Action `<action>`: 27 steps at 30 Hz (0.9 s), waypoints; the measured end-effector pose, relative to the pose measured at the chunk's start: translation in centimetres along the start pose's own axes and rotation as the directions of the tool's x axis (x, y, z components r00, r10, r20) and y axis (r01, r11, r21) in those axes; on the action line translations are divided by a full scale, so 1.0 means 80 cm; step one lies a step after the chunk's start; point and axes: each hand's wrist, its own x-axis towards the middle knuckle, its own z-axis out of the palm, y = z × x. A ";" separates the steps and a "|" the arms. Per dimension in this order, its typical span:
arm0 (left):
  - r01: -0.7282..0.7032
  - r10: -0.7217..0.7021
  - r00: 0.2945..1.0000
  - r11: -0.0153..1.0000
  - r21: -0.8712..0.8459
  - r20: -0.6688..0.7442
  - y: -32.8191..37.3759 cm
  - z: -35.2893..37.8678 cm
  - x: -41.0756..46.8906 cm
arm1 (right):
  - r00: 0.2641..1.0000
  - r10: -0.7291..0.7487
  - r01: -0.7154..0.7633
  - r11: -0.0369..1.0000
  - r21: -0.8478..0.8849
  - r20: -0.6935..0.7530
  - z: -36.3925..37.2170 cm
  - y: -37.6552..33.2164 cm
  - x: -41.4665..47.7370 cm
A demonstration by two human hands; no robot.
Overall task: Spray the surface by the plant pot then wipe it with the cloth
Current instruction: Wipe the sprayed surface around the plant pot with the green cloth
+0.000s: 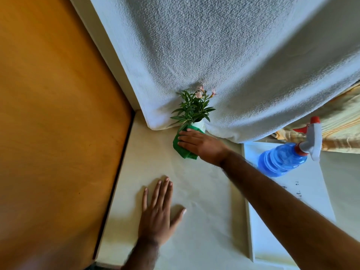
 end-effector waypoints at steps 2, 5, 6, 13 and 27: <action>0.000 0.000 1.000 1.000 0.000 0.001 0.000 0.001 0.000 | 0.999 0.032 -0.032 0.998 0.053 -0.002 0.010 -0.002 -0.003; -0.001 0.001 1.000 1.000 -0.003 -0.001 -0.001 0.003 0.001 | 0.996 0.087 -0.088 0.987 0.133 0.013 0.021 -0.006 -0.003; -0.002 0.002 1.000 1.000 -0.005 -0.003 -0.001 0.003 0.000 | 0.994 0.104 -0.106 0.981 0.159 0.021 0.025 -0.008 -0.004; 0.004 -0.004 1.000 1.000 0.000 -0.002 0.000 0.000 0.000 | 0.965 0.248 -0.263 0.913 0.312 0.090 0.039 -0.022 -0.015; 0.004 -0.004 1.000 1.000 -0.014 -0.012 0.001 -0.001 0.003 | 0.996 0.069 -0.076 0.984 0.159 0.048 0.003 0.006 0.007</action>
